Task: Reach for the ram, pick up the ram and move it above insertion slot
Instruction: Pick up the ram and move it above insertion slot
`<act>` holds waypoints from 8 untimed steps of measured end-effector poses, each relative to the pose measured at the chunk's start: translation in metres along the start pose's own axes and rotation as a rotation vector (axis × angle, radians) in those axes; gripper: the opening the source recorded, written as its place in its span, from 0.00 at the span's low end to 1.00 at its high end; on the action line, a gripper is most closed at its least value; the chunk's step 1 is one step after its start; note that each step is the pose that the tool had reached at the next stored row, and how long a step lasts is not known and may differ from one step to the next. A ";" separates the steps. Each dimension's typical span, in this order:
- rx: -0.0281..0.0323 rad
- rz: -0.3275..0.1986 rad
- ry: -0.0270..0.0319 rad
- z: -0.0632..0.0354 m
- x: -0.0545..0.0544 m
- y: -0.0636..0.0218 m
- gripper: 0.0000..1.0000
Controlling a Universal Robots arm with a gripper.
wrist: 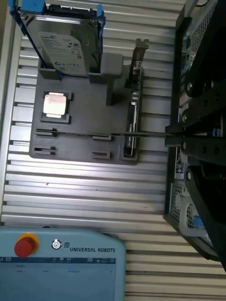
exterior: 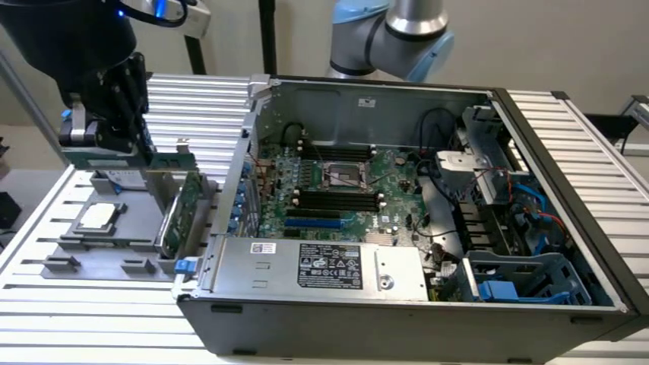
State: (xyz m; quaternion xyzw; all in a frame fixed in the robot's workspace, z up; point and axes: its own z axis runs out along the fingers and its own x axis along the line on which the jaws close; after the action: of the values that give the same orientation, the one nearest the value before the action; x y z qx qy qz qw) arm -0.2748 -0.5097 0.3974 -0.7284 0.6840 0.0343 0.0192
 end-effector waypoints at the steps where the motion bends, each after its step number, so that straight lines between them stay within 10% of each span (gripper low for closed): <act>1: 0.0001 0.000 -0.0020 -0.0013 0.000 -0.0045 0.14; 8: 0.0003 0.000 -0.0072 -0.0057 0.002 -0.0363 0.14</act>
State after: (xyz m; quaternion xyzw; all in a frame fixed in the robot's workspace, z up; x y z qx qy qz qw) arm -0.2383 -0.5097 0.4023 -0.7283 0.6839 0.0368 0.0218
